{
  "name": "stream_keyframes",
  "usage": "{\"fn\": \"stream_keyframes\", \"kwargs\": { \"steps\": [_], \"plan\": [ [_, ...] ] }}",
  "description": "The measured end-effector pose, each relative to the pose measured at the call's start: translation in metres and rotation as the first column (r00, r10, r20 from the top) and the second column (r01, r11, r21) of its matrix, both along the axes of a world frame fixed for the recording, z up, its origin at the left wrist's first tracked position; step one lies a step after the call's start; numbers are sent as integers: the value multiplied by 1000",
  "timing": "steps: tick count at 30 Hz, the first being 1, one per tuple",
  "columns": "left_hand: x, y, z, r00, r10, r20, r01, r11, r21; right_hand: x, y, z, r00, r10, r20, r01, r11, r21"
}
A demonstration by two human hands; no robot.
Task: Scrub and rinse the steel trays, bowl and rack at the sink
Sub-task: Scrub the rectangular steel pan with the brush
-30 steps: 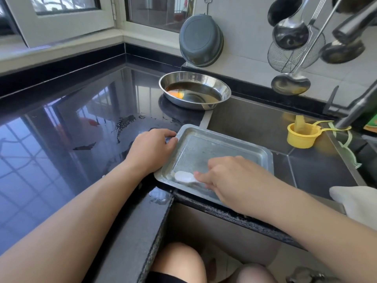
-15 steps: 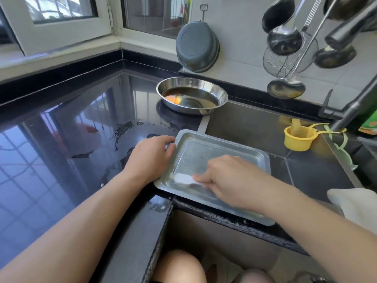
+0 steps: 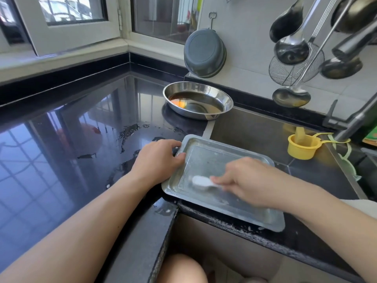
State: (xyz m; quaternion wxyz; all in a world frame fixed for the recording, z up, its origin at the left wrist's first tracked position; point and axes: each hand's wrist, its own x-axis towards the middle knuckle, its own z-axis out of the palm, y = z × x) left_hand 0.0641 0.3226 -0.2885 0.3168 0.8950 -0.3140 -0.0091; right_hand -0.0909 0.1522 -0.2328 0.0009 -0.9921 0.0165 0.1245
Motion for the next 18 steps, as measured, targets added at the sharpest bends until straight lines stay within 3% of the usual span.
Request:
{"fn": "stream_keyframes", "kwargs": {
  "steps": [4, 9, 11, 15, 18],
  "plan": [
    [-1, 3, 2, 999, -21, -28, 21, 1000, 4, 21, -24, -6, 979, -171, 112, 178, 982, -63],
    [0, 1, -1, 1000, -14, -21, 14, 1000, 3, -10, 19, 0, 999, 13, -41, -7, 992, 129],
    [1, 0, -1, 1000, -10, -23, 10, 1000, 8, -6, 7, -2, 1000, -19, -19, 20, 999, 31],
    [2, 1, -2, 1000, -19, -19, 19, 1000, 14, 14, -38, 2, 970, -231, 72, 239, 960, -147],
    [2, 0, -2, 1000, -21, -11, 21, 1000, 8, 1, -22, -3, 991, -122, 51, 128, 983, -130]
  ]
}}
